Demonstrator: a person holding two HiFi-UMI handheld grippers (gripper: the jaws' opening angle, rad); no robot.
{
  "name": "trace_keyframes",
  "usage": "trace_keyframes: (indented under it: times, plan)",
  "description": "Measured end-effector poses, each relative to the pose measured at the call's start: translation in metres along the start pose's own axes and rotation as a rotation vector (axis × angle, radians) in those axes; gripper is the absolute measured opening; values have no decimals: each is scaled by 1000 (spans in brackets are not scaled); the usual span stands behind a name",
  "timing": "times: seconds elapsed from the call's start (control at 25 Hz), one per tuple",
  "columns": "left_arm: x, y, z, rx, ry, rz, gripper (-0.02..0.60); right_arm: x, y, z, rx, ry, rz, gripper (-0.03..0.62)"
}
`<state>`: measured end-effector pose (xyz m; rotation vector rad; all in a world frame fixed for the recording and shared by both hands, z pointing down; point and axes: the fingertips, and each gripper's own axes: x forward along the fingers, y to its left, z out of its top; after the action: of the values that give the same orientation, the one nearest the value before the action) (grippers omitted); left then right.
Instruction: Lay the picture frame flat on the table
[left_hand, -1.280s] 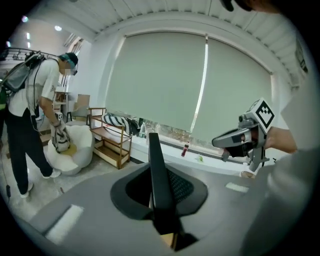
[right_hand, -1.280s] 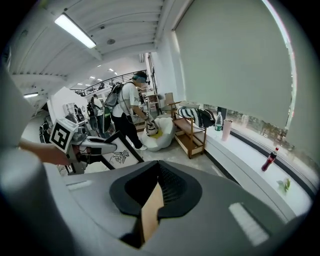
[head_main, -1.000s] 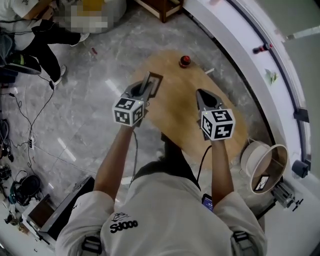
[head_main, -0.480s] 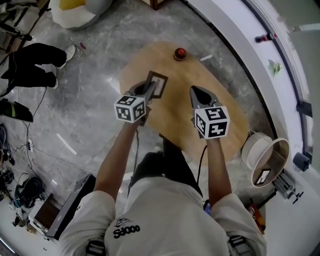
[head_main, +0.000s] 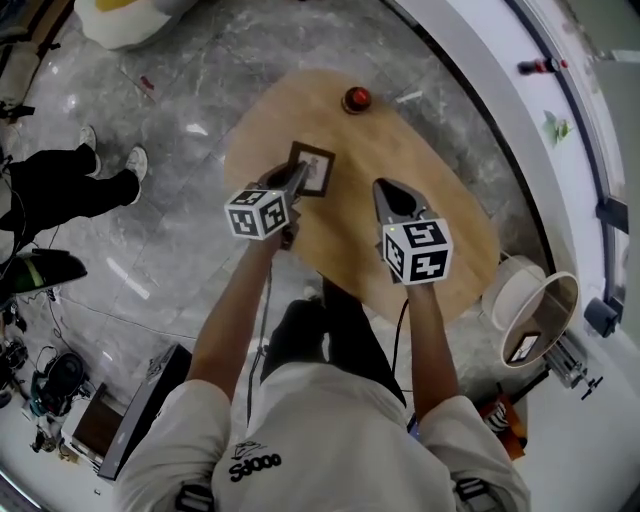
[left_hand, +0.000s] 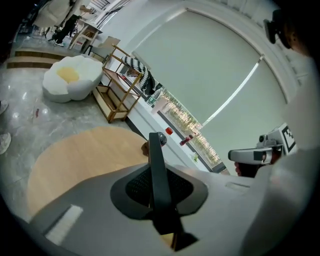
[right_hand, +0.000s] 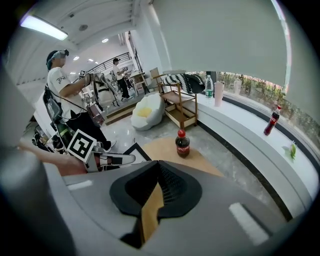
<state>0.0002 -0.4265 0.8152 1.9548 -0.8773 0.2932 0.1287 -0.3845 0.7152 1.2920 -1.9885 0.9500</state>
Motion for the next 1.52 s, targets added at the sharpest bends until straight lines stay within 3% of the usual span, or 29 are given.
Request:
trace_keyframes:
  times: [1.0, 1.32, 1.52]
  plan:
    - [60, 41, -13, -191, -90, -85, 48, 36, -14, -34, 77, 57, -21, 3]
    - [66, 46, -20, -187, -83, -88, 49, 35, -11, -43, 67, 75, -35, 3]
    - [66, 58, -29, -139, -46, -28, 54, 36, -9, -42, 53, 70, -40, 3]
